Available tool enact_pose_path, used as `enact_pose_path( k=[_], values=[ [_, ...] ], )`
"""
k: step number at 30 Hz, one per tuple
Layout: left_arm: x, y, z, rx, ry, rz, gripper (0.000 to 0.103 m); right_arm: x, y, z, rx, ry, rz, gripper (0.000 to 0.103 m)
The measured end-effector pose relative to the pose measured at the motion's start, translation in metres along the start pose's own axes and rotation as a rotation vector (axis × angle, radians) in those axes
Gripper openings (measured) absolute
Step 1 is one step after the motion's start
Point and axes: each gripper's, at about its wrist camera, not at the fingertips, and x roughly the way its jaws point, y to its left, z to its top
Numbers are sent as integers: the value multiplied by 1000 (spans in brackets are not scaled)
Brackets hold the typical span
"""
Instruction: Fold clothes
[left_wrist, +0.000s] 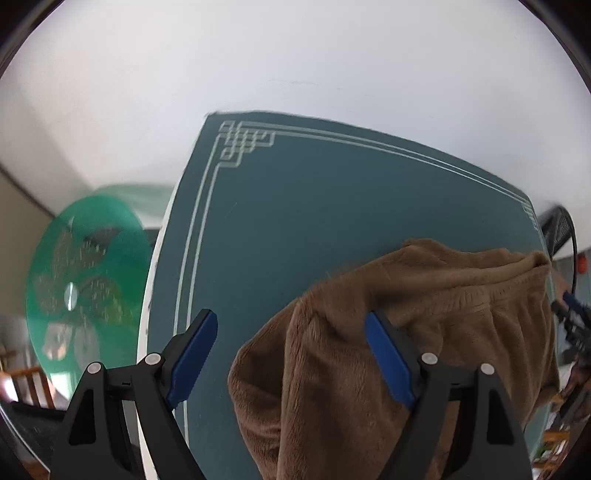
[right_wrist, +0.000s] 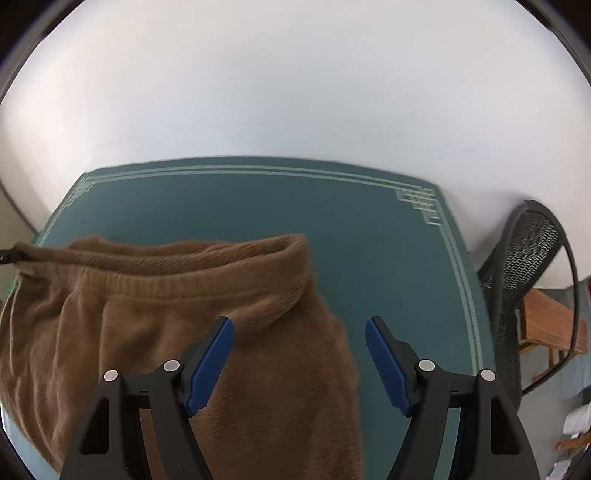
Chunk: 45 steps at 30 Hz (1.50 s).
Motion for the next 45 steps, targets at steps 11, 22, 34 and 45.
enact_pose_path(
  k=[11, 22, 34, 45],
  values=[
    [-17, -22, -13, 5, -59, -131, 85, 53, 53, 14, -150, 103, 38, 75],
    [53, -50, -29, 112, 18, -32, 85, 94, 47, 29, -68, 174, 55, 86],
    [8, -39, -56, 153, -28, 19, 85, 27, 46, 11, -33, 127, 128, 86],
    [5, -17, -135, 89, 26, 22, 86, 3, 68, -76, -86, 218, 233, 90]
  ],
)
